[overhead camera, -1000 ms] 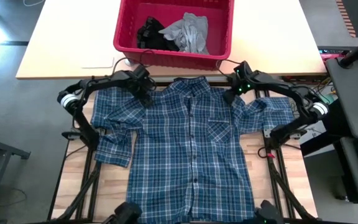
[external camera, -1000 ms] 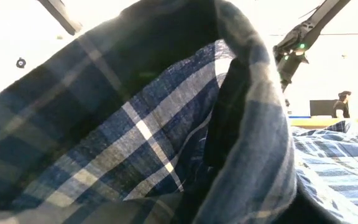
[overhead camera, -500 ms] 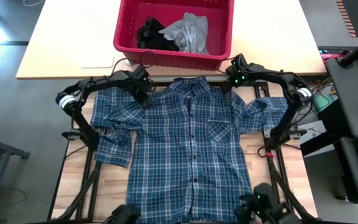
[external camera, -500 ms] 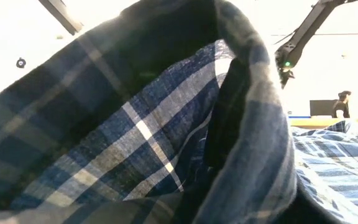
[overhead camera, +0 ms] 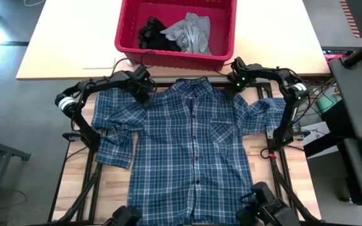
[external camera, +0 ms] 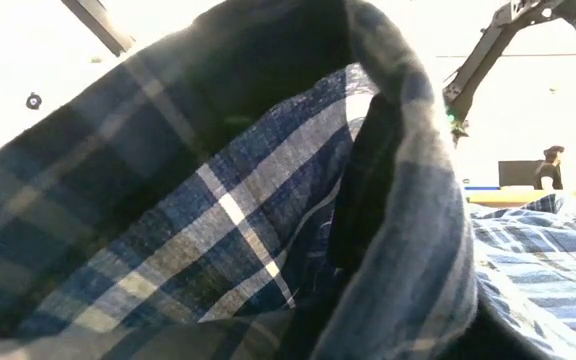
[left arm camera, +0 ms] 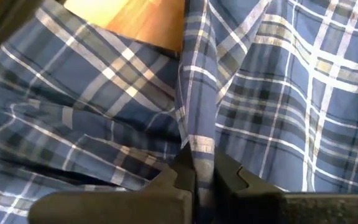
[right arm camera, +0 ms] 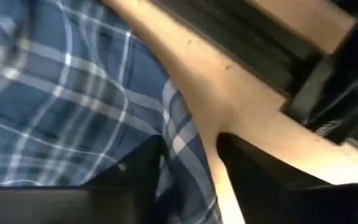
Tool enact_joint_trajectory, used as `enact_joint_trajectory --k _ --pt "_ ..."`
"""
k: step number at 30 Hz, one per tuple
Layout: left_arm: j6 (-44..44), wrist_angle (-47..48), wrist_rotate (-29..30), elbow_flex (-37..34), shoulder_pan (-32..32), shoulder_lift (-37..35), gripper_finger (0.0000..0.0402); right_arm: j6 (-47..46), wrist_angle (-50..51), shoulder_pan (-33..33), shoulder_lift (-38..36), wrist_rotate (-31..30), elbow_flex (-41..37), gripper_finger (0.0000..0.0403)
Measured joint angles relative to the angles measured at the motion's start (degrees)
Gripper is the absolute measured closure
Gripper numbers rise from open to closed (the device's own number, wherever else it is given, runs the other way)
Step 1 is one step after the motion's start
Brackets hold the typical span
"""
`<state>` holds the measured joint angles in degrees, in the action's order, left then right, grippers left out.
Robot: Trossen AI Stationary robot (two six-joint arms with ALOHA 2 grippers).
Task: Fold Laundry from Bin
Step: Fold the blue patterned long sleeve shirt
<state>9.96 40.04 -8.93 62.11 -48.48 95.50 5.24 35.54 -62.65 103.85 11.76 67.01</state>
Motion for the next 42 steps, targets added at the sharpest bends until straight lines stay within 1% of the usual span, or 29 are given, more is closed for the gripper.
enact_joint_trajectory --k 2,6,8,11,14,19,23,29,32,34,37,42 --pt "-0.03 -0.75 0.03 0.00 0.00 0.00 0.0401 -0.11 -0.06 0.00 -0.23 -0.24 0.13 0.0277" --pt "-1.59 -1.89 0.46 0.02 0.00 -0.33 0.0401 -0.25 0.18 0.25 -0.61 -0.72 0.08 0.0370" --pt "-2.42 -1.26 0.36 0.02 0.06 -1.40 0.0401 -0.22 1.07 1.02 -2.18 -0.86 -0.11 0.0385" --pt "-3.60 0.69 -0.66 0.02 0.10 -4.51 0.0401 -0.16 1.91 2.63 -7.17 -0.88 -0.16 0.0393" --pt "-4.55 1.99 -0.70 0.02 0.26 -9.21 0.0402 -0.56 2.83 4.65 -13.58 -1.07 -0.53 0.0394" --pt "-5.56 1.98 -2.23 0.02 0.67 -16.91 0.0402 -4.03 3.13 8.52 -24.55 -1.23 -1.11 0.0394" --pt "-6.01 2.11 -2.69 0.02 0.69 -19.99 0.0402 -7.09 2.92 11.09 -30.85 -1.19 -2.78 0.0394" --pt "-5.14 5.03 -2.86 -0.22 1.26 -18.76 0.0402 -11.91 3.45 14.25 -35.62 -0.81 -9.15 0.0394" --pt "-0.85 8.85 -7.00 -0.91 2.44 -17.27 0.0402 -14.43 3.68 16.54 -36.29 -0.71 -13.47 0.0394" --pt "0.05 11.17 -8.22 -1.00 3.72 -15.58 0.0402 -15.92 3.64 18.29 -36.28 -0.65 -16.25 0.0394" --pt "1.23 13.96 -8.20 -1.14 6.22 -13.34 0.0401 -17.73 3.59 21.56 -36.26 -0.80 -19.89 0.0394" --pt "4.50 15.65 -8.22 -1.13 10.95 -10.78 0.0401 -18.30 4.39 27.06 -36.77 -1.32 -22.72 0.0394"
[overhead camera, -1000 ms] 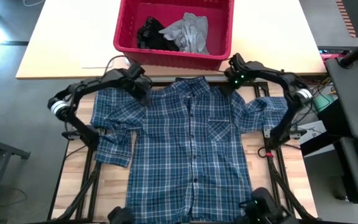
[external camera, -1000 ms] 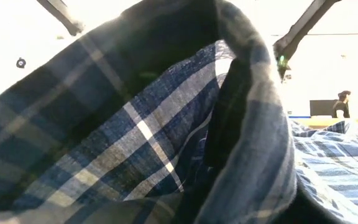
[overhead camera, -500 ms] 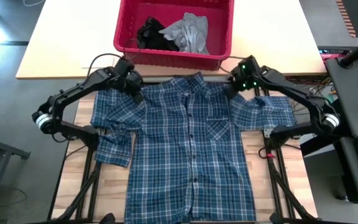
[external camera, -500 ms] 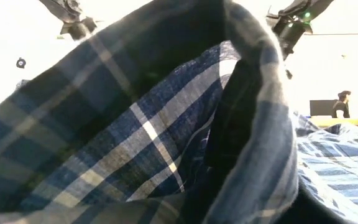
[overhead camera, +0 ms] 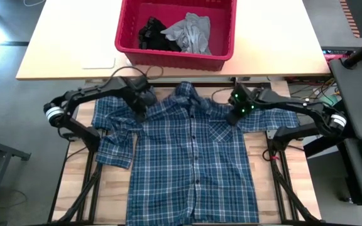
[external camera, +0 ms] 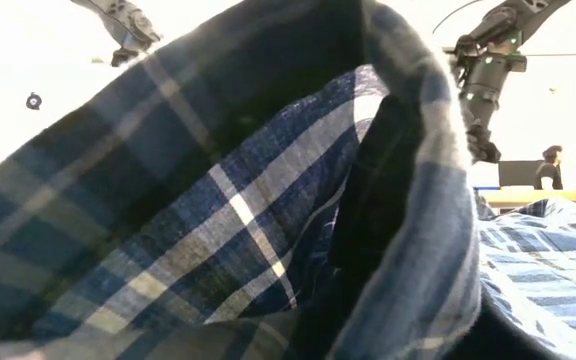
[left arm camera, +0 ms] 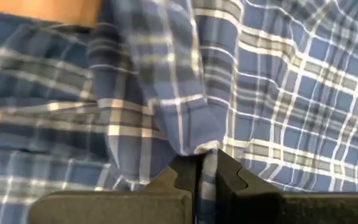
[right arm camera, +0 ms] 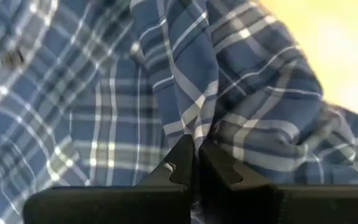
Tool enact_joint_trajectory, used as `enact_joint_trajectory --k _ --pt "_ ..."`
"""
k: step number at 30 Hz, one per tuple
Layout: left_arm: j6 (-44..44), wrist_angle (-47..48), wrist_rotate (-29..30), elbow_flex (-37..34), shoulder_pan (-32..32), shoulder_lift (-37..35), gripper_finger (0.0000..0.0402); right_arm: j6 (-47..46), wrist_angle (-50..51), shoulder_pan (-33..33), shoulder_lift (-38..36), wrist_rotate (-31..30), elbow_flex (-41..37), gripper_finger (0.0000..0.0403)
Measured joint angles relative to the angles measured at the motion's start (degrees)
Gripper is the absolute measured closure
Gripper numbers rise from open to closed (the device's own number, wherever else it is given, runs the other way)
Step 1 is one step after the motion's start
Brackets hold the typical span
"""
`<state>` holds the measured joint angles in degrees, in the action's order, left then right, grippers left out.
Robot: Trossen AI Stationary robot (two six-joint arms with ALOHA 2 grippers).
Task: Fold Laundry from Bin
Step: Fold the blue patterned long sleeve shirt
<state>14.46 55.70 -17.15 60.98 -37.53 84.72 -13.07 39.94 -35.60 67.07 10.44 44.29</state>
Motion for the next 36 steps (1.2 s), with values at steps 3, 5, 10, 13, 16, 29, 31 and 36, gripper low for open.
enact_joint_trajectory --k 3,5,10,13,16,29,31,36 --pt "0.48 -0.33 1.22 0.00 0.59 1.57 0.0401 0.17 0.96 0.48 0.72 -1.51 -0.55 0.0394" --pt "0.55 -1.09 2.59 -0.01 0.60 2.44 0.0401 0.89 0.92 0.46 1.32 -1.60 -0.69 0.0394" --pt "1.59 -1.47 3.19 -0.01 0.70 4.13 0.0401 5.13 1.48 0.48 3.42 -1.49 -1.25 0.0394" --pt "2.41 -1.34 2.86 -0.01 0.89 4.95 0.0401 7.08 1.56 0.46 4.70 -1.57 -1.35 0.0394" --pt "3.32 -1.46 2.95 -0.01 0.87 5.25 0.0401 9.31 1.56 0.46 5.42 -1.58 -1.35 0.0394" --pt "3.11 -2.11 4.17 -0.01 1.15 5.23 0.0401 21.01 1.51 0.48 5.26 0.03 0.49 0.0322" --pt "3.07 -2.11 4.17 -0.01 1.14 5.23 0.0401 23.15 1.43 0.88 5.17 0.96 1.44 0.0289" --pt "3.04 -2.18 4.17 -0.01 1.13 5.23 0.0401 31.16 1.02 3.35 5.12 0.06 2.19 0.0222"
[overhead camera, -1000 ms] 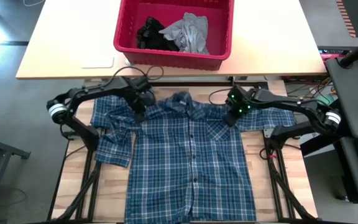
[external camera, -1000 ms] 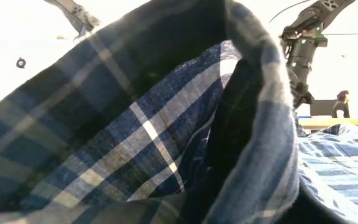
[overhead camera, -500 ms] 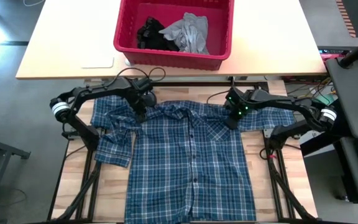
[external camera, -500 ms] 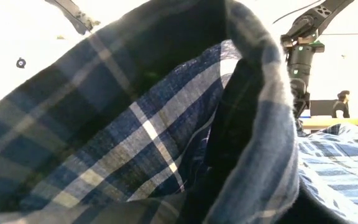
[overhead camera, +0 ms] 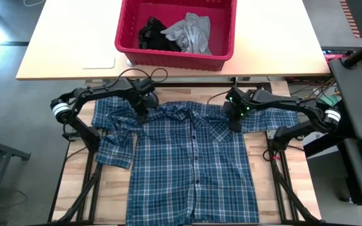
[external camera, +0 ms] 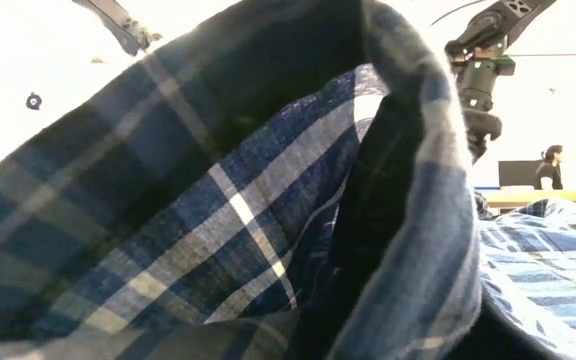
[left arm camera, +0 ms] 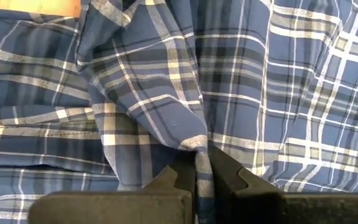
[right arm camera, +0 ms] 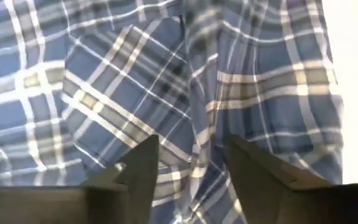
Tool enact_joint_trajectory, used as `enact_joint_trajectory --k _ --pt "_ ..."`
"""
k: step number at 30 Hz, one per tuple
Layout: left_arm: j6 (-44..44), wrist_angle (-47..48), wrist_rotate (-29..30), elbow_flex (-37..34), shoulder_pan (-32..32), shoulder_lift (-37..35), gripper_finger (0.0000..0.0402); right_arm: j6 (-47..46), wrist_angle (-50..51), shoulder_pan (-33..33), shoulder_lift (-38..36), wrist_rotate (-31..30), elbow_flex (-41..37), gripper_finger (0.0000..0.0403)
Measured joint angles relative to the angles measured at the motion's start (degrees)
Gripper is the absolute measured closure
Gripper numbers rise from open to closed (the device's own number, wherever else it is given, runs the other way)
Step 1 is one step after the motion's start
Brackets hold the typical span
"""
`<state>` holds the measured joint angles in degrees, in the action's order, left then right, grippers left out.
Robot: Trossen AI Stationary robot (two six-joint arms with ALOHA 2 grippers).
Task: Fold Laundry from Bin
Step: Fold the blue patterned long sleeve shirt
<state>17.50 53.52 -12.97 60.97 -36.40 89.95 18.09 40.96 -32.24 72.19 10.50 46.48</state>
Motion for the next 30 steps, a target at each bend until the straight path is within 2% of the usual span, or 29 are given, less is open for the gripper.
enact_joint_trajectory --k 3,9,13,19,23,28,30 --pt "-0.20 -0.26 0.00 0.00 0.02 0.00 0.0401 0.81 -3.82 0.92 0.41 -1.95 -0.37 0.0205" --pt "-0.12 -2.36 0.00 -0.02 -0.01 0.00 0.0402 -2.28 -14.94 1.25 4.66 -4.04 0.25 0.0202" --pt "0.21 -2.79 0.00 -0.02 -0.01 0.00 0.0401 -3.43 -14.74 1.26 10.94 -0.21 1.83 0.0202" --pt "0.19 -2.29 1.37 -0.02 -0.01 0.00 0.0396 -6.82 -13.55 1.20 18.66 -0.43 6.08 0.0209" --pt "1.29 -0.77 3.72 0.36 -0.01 -0.34 0.0358 -6.24 -9.86 1.39 21.13 -2.15 10.11 0.0260" --pt "2.86 2.82 7.41 2.25 -0.22 -2.01 0.0289 -5.09 -4.41 1.37 21.31 -4.93 13.85 0.0375" --pt "2.80 3.12 7.45 3.72 -0.84 -3.54 0.0264 -4.68 -2.82 1.37 20.30 -5.00 14.55 0.0385"
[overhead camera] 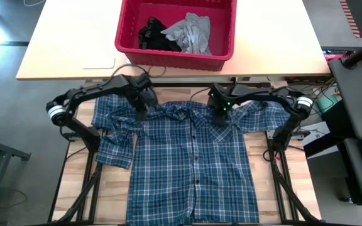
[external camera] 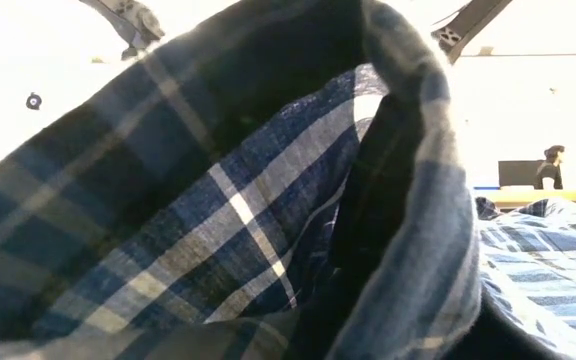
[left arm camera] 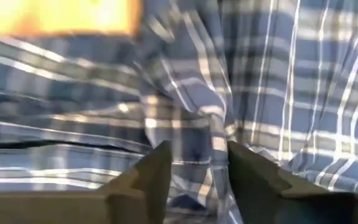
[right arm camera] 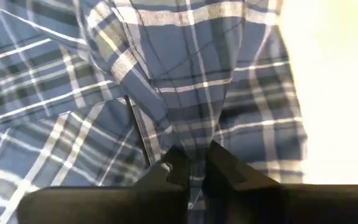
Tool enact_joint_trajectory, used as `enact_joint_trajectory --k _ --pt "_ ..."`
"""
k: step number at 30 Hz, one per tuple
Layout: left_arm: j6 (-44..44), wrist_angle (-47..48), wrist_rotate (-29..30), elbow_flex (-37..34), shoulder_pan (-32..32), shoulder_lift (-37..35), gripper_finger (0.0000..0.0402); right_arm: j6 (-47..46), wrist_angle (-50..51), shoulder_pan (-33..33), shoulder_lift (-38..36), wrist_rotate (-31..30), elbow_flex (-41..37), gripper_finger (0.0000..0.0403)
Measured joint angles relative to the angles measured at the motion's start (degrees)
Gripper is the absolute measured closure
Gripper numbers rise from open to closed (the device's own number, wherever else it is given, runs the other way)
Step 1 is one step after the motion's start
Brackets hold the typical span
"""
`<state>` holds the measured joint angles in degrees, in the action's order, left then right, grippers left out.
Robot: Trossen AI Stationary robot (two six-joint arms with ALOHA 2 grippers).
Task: Fold Laundry from Bin
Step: Fold the blue patterned long sleeve shirt
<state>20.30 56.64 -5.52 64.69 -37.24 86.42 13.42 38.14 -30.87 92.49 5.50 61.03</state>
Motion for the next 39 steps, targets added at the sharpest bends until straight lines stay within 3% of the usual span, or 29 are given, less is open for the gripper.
enact_joint_trajectory --k 3,8,14,22,30,35,39 --pt "-0.13 -2.69 -1.01 2.11 -1.08 -1.64 0.0230 0.11 0.54 0.00 -1.77 0.00 0.33 0.0393" --pt "2.50 -15.75 -5.31 0.64 -0.89 -1.34 0.0185 0.10 1.08 -0.28 -2.84 -0.41 0.20 0.0394" --pt "3.23 -16.25 -2.67 -3.24 -0.46 0.82 0.0170 -1.97 4.26 -3.59 -4.94 -4.91 0.53 0.0394" --pt "2.80 -20.37 -1.14 -7.19 -0.30 2.42 0.0190 -3.38 4.96 -9.97 -7.04 2.34 0.51 0.0394" --pt "4.86 -18.03 -2.49 -5.48 1.11 0.81 0.0217 -3.28 5.55 -10.80 -6.87 2.44 0.29 0.0394" --pt "6.28 -19.01 -1.33 -7.18 1.10 4.01 0.0222 -3.35 5.56 -10.80 -6.87 2.45 0.29 0.0394" --pt "3.52 -18.10 -1.18 -7.23 1.31 4.85 0.0281 -2.98 5.56 -10.80 -6.89 2.44 0.29 0.0394"
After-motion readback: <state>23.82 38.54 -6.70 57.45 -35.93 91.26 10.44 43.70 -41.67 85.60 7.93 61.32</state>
